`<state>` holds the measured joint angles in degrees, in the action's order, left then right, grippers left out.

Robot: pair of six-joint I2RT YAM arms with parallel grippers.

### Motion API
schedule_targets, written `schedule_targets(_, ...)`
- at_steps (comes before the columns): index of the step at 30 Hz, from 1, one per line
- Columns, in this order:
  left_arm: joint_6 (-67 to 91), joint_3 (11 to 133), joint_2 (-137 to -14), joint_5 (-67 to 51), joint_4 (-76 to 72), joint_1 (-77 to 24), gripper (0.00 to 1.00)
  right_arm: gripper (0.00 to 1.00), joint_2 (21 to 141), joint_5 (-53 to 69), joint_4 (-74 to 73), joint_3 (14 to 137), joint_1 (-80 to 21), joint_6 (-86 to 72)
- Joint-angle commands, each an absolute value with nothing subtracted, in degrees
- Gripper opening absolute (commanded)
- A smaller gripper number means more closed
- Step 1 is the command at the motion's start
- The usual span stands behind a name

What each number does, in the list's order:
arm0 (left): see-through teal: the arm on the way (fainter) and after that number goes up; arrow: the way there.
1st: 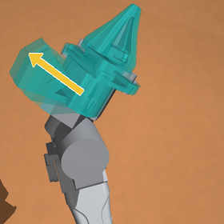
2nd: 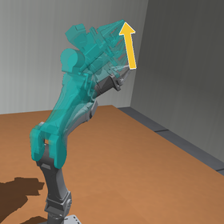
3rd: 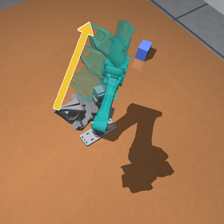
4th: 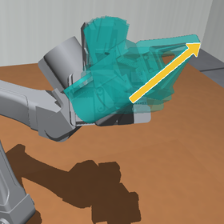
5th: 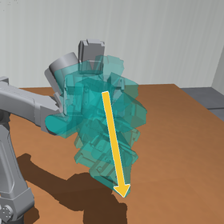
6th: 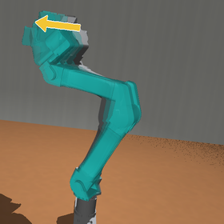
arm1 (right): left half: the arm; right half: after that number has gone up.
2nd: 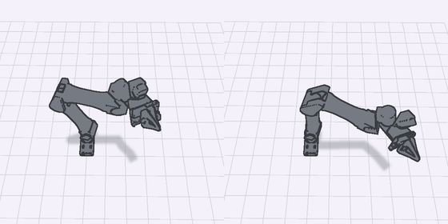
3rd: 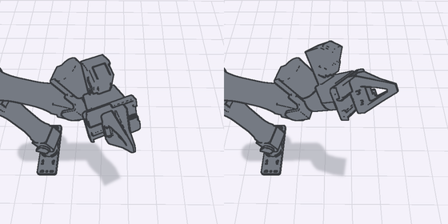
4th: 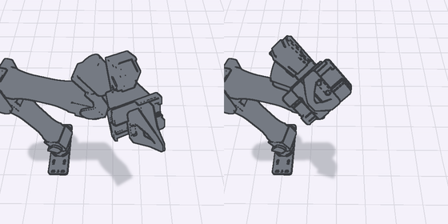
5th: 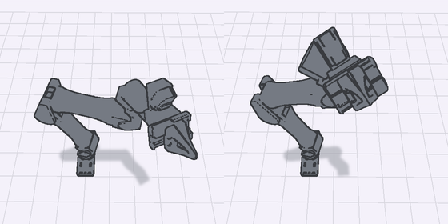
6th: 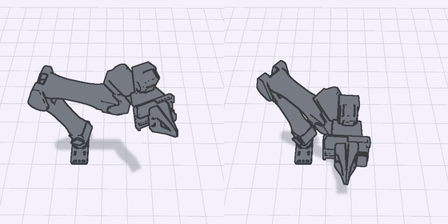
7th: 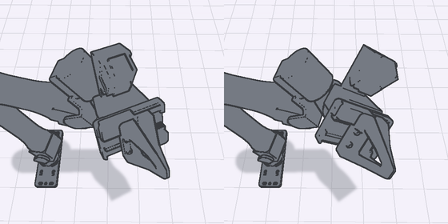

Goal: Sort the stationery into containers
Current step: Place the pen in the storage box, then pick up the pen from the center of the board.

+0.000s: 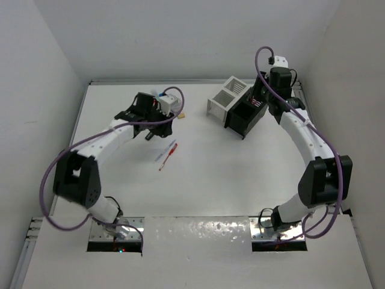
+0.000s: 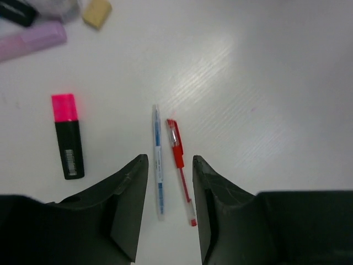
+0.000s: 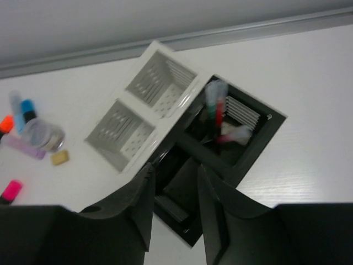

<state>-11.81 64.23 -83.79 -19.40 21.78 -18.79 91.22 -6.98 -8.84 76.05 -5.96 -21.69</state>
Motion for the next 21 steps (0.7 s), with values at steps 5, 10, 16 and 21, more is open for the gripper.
schedule_targets(5, -23.91, 76.45, -105.07, -9.41, 40.60, -20.04, 0.43, 0.53, 83.50, -3.25, -15.20, 71.28, -13.61, -22.24)
schedule_targets(10, -23.64, 77.36, -111.18, -7.48, 40.79, -20.48, 0.47, 0.58, 82.00, -5.36, -16.70, 70.75, -14.68, -20.83)
schedule_targets(16, -22.85, 71.73, -112.15, -2.47, 37.00, -21.36, 0.43, 0.58, 80.60, -4.66, -16.61, 69.88, -15.12, -21.18)
schedule_targets(21, -21.80, 70.31, -113.73, -2.02, 36.74, -22.50, 0.30, 0.58, 78.58, -6.24, -14.86, 67.68, -15.38, -21.71)
